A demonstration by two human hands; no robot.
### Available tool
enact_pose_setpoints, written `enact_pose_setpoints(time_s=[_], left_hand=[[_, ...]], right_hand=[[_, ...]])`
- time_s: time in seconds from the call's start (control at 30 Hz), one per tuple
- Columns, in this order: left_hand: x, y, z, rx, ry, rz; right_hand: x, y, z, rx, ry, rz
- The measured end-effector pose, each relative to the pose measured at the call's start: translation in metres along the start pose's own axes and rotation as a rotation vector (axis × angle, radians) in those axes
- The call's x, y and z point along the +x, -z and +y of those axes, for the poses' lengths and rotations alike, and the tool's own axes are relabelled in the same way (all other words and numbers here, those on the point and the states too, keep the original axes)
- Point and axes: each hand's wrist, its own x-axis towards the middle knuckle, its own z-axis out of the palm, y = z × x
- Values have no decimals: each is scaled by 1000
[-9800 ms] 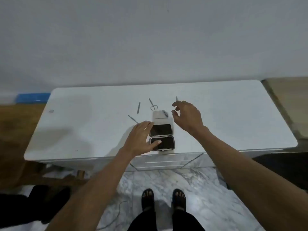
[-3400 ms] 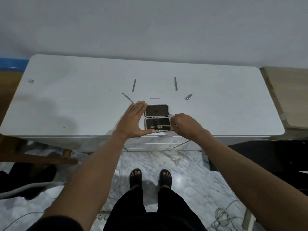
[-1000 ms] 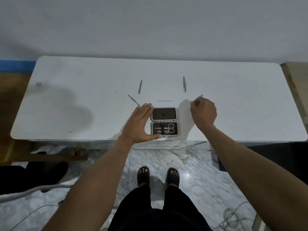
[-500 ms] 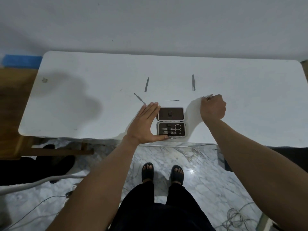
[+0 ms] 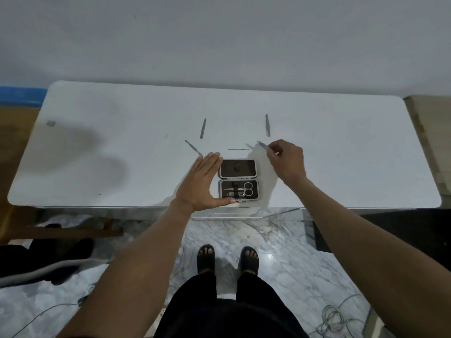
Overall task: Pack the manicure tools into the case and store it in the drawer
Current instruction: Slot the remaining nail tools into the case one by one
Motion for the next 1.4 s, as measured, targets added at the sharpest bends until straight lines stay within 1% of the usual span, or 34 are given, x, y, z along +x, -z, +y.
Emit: enact_pose_setpoints(time_s=[0.1, 0.2, 0.3, 0.43, 0.67, 0.8, 0.97, 1.13, 1.4], left_hand=[[0, 0, 0, -8, 2, 3], [0, -1, 1, -13, 9, 3], [-1, -1, 1, -12, 11, -1], [-1, -1, 1, -2, 10, 2], [-1, -2, 2, 8, 6, 5], [-2, -1, 2, -1, 5, 8], [-2, -3, 1, -9, -3, 17], [-2, -3, 1, -17, -6, 21], [-2, -3, 1, -29, -8, 29]], right_hand=[[-18, -1, -2, -71, 154, -60], [-34, -5, 1, -115, 261, -113], [-48, -9, 5, -153, 327, -154], [-63, -12, 3, -194, 371, -189], [-73, -14, 3, -268, 361, -205], [-75, -14, 2, -326, 332, -193], [-78, -18, -4, -370, 339, -180], [-81, -26, -13, -350, 338, -205], [-84, -35, -16, -336, 300, -173]])
